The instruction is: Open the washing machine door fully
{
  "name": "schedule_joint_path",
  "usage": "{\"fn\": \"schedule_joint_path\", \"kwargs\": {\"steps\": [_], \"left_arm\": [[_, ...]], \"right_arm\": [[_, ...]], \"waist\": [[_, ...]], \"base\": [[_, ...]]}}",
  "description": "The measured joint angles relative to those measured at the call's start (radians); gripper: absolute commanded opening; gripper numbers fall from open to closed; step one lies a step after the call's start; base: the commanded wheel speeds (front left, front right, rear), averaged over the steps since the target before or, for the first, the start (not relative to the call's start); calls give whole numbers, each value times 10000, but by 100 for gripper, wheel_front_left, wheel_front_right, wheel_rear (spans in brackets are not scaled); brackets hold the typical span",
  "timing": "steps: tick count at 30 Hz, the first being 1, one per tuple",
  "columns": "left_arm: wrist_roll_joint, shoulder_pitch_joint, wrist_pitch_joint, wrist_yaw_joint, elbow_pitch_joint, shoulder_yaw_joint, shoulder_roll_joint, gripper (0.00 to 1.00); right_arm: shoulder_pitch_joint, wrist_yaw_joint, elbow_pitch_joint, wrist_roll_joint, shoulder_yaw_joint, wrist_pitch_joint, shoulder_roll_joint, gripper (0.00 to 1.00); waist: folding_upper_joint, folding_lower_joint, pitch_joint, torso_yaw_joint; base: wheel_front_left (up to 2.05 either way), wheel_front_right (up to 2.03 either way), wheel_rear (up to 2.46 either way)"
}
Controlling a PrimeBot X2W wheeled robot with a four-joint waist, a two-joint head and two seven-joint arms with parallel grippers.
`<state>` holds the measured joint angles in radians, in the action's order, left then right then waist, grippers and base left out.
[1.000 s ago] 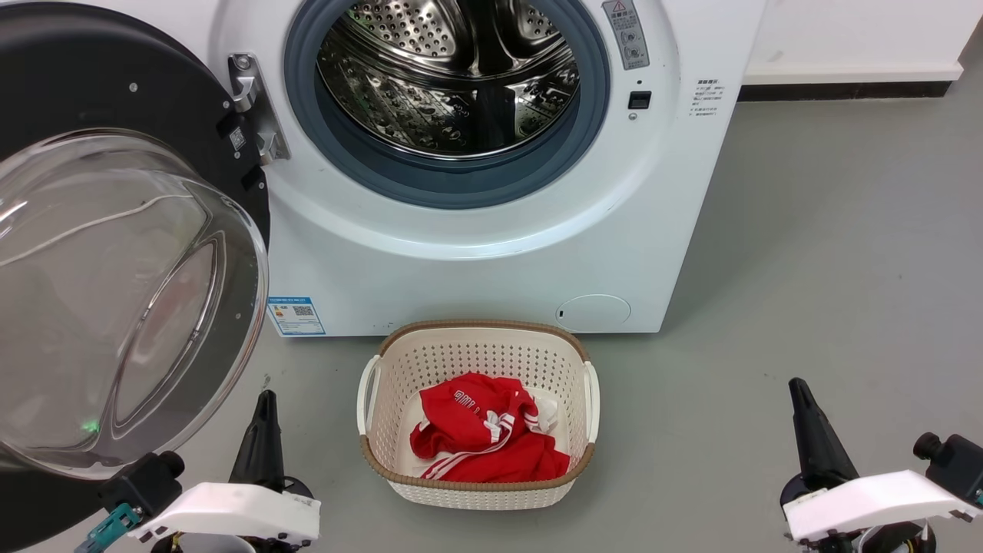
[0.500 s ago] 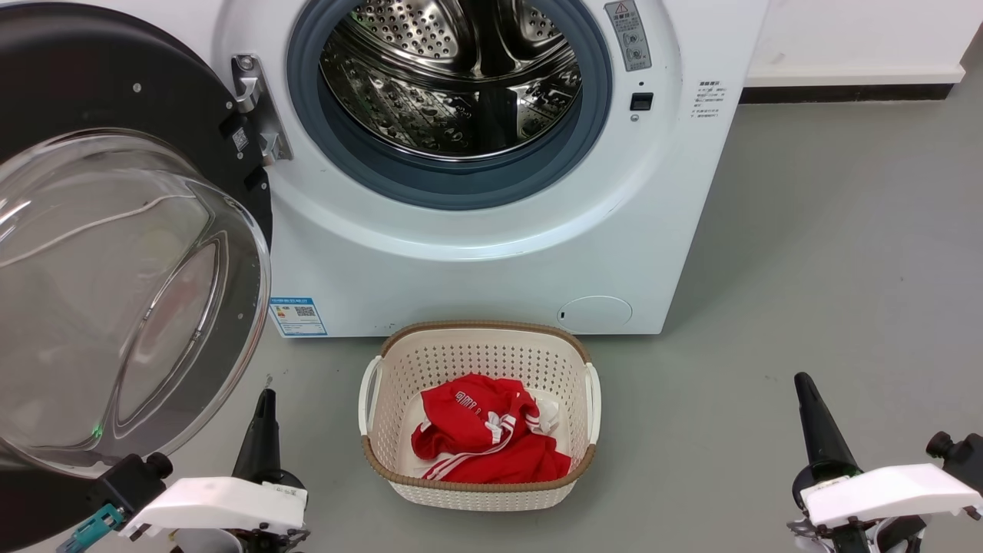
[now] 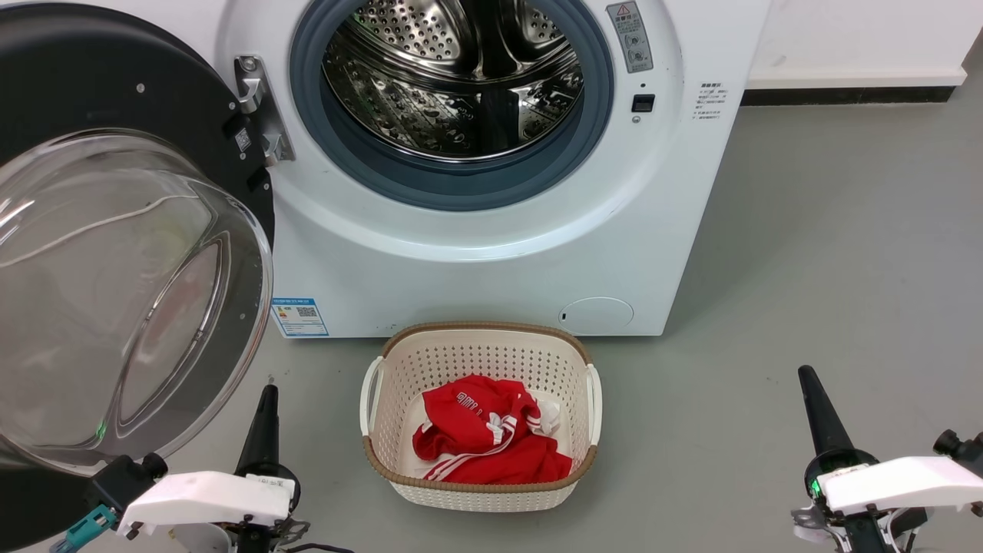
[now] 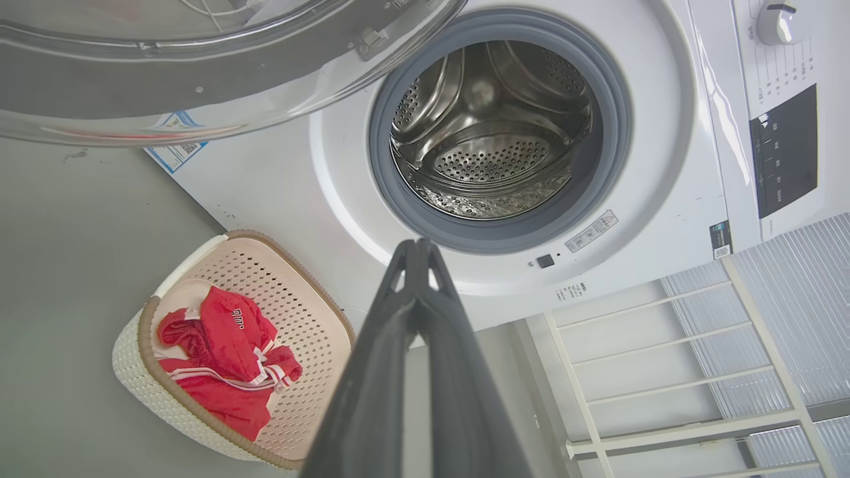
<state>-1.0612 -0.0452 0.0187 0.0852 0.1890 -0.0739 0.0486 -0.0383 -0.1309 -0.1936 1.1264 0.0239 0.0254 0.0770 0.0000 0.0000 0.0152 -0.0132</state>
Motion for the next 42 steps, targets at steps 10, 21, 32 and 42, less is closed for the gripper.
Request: {"fn": "schedule_joint_path", "kwargs": {"steps": [10, 21, 32, 42], "left_arm": [[-1089, -73, -265, 102, 117, -79, 0, 0], [-2176, -219, -527, 171, 228, -165, 2, 0], [-3152, -318, -777, 255, 330, -236, 4, 0], [-3992, -416, -961, 307, 410, -290, 4, 0]], "right_arm": [[-103, 2, -94, 999, 94, -192, 4, 0], [-225, 2, -188, 2038, 203, -430, 4, 0], [-347, 2, -280, 2938, 307, -625, 2, 0], [-448, 2, -351, 3722, 393, -798, 0, 0]], "waist": [[0, 0, -20, 21], [0, 0, -41, 45], [0, 0, -62, 68], [0, 0, -81, 89]], "base": [[0, 0, 0], [0, 0, 0], [0, 0, 0], [0, 0, 0]]}}
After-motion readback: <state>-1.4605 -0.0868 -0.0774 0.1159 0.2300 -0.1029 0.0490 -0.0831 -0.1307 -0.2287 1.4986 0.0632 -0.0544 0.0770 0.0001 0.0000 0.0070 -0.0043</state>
